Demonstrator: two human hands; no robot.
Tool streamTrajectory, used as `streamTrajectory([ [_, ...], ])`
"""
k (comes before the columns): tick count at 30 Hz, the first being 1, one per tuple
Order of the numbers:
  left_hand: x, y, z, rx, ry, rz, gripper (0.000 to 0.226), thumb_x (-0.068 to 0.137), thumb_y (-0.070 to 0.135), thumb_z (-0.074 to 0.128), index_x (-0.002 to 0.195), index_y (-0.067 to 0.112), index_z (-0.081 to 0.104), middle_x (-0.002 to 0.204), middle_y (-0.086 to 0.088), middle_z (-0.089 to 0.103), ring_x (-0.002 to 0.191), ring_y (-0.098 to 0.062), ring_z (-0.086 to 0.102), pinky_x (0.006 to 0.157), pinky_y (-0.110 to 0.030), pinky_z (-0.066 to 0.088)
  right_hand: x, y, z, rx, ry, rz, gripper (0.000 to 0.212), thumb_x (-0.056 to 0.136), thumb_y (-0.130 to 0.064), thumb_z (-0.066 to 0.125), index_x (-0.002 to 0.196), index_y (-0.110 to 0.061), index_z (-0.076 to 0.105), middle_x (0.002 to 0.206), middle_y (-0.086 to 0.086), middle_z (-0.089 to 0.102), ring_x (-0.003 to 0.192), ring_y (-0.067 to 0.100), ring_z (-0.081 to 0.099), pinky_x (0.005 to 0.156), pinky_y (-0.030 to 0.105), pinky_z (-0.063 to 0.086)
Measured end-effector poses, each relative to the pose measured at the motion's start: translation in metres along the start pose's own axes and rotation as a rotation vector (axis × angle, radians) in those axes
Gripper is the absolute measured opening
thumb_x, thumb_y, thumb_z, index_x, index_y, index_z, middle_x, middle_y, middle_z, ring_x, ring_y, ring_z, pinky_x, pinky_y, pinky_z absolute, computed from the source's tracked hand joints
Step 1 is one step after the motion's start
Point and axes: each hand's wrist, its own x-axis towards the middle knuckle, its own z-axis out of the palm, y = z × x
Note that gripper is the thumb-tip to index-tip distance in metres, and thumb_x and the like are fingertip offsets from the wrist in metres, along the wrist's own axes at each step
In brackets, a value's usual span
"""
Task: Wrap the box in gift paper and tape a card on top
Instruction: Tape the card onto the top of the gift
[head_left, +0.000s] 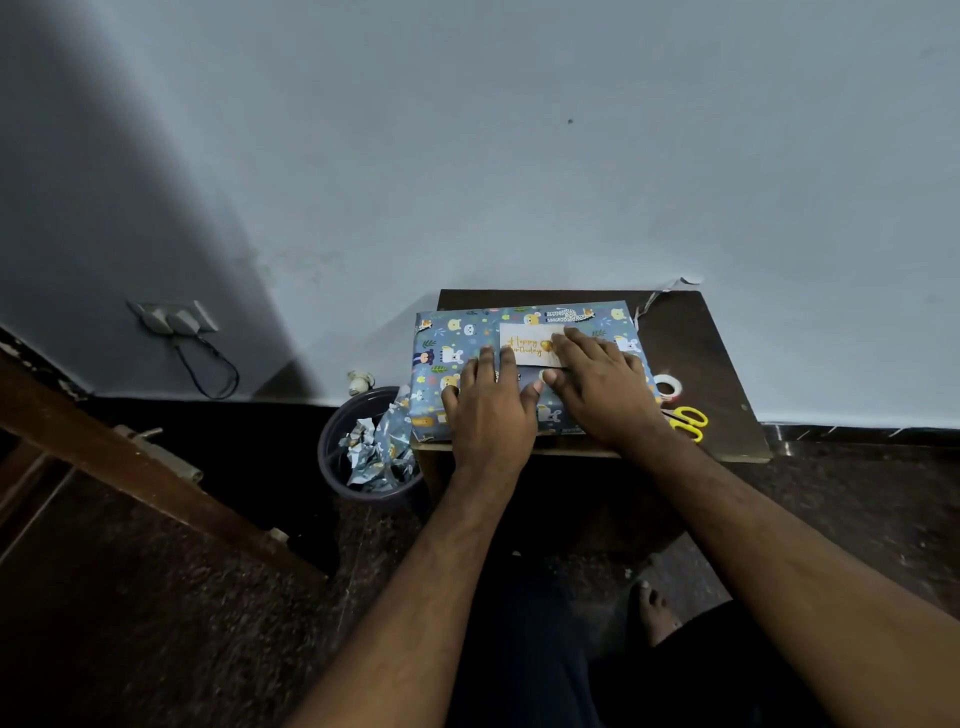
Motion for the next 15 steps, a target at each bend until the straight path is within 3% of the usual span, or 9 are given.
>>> streamTrajectory([
  [4,-0.005,0.012,0.006,-0.030,0.078,0.018,0.066,0.105,0.051,0.041,0.157,0.012,0.032,0.162,-0.010,0.035,0.149,-0.028,0.031,0.113,-0.054,0.028,-0.014,0.010,-0.001,0.041,0.134,0.032,0.059,0.103,-0.052,0.031,0.146,-0.015,0.049,0.152,0.007,0.047,0.137,0.029,0.045,0.108,0.048,0.034],
  [8,-0.004,0.017,0.018,-0.032,0.099,-0.022,0.066,0.103,0.053,0.043,0.154,0.010,0.038,0.162,-0.012,0.035,0.149,-0.028,0.032,0.113,-0.053,0.028,-0.026,0.023,-0.001,0.091,0.141,0.021,0.063,0.101,-0.055,0.025,0.143,-0.018,0.052,0.150,0.004,0.049,0.135,0.026,0.046,0.107,0.047,0.035],
  [11,-0.005,0.026,0.022,-0.061,0.177,0.010,0.063,0.101,0.048,0.051,0.149,0.009,0.045,0.159,-0.014,0.040,0.146,-0.030,0.036,0.108,-0.054,0.032,-0.030,0.031,0.000,0.109,0.198,0.014,0.057,0.102,-0.052,0.030,0.142,-0.018,0.053,0.148,0.003,0.051,0.134,0.025,0.047,0.106,0.046,0.036],
  [15,-0.004,0.050,0.030,-0.084,0.223,0.110,0.055,0.099,0.043,0.057,0.143,0.011,0.052,0.156,-0.015,0.043,0.146,-0.032,0.038,0.107,-0.055,0.034,-0.035,0.052,0.003,0.216,0.404,0.161,0.043,0.102,-0.044,0.040,0.130,-0.018,0.061,0.131,0.002,0.058,0.120,0.024,0.054,0.094,0.043,0.040],
])
